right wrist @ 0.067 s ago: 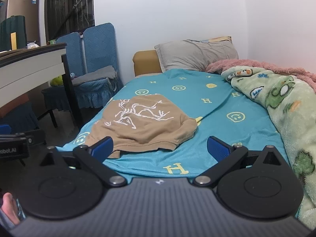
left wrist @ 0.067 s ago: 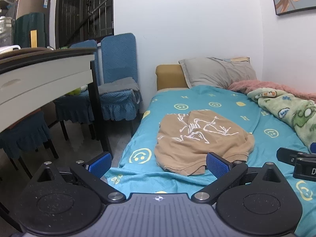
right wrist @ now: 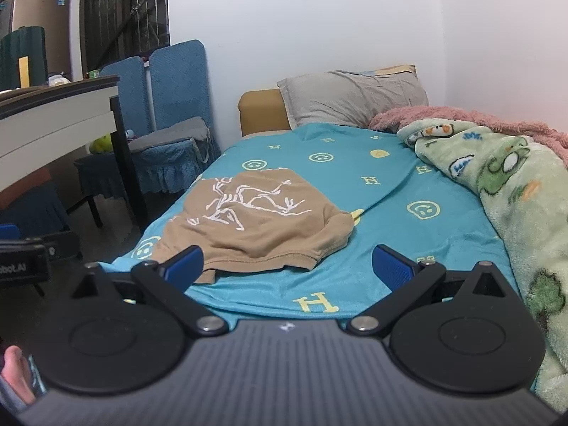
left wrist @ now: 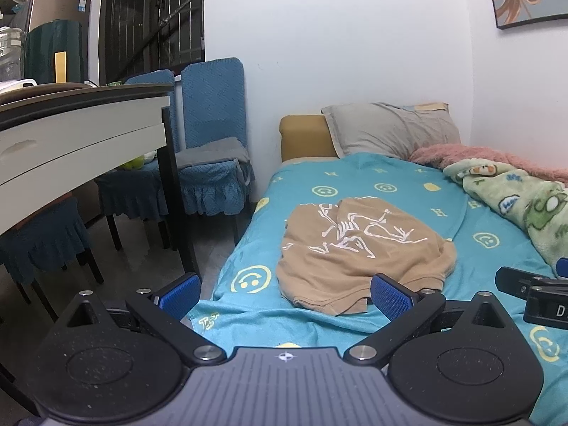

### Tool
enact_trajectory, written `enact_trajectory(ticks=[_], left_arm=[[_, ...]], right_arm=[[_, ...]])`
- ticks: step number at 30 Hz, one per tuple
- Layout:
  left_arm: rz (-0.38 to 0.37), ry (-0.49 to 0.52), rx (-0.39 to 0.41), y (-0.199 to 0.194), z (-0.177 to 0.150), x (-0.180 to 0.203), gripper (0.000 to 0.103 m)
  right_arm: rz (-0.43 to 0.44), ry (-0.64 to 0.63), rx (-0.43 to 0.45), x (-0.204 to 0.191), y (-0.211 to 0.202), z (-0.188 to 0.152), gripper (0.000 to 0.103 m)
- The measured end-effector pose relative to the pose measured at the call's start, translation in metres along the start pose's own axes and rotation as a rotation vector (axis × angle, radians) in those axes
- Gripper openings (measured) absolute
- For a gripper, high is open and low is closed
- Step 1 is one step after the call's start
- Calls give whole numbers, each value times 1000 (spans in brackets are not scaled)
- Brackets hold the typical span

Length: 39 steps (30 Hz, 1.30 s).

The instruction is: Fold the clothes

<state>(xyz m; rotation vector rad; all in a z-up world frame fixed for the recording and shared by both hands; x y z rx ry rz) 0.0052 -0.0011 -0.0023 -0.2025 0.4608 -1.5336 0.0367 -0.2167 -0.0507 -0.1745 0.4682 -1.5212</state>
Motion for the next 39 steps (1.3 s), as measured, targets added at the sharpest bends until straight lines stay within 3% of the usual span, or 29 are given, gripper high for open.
enact_trajectory(ticks=[14, 29, 39], left_arm=[[-11, -43, 23, -16, 8, -12, 103], [-22, -27, -16, 5, -5, -5, 103], [-23, -33, -12, 7, -8, -3, 103]], right_arm=[[-4, -14, 29, -14, -19, 7, 103], [-8, 69, 30, 7, -7, 3, 103], [-23, 54, 47, 8, -9, 4, 103]])
Point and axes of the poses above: each gripper's, at about its wrist camera, not at the fingertips, and y roughly the way its jaws point, x to its right, z to its top, the point moved 1 cm from there along y, roughly the way its jaws point, and after that the axes turned 5 degrees about y, right-handed, at the moved point
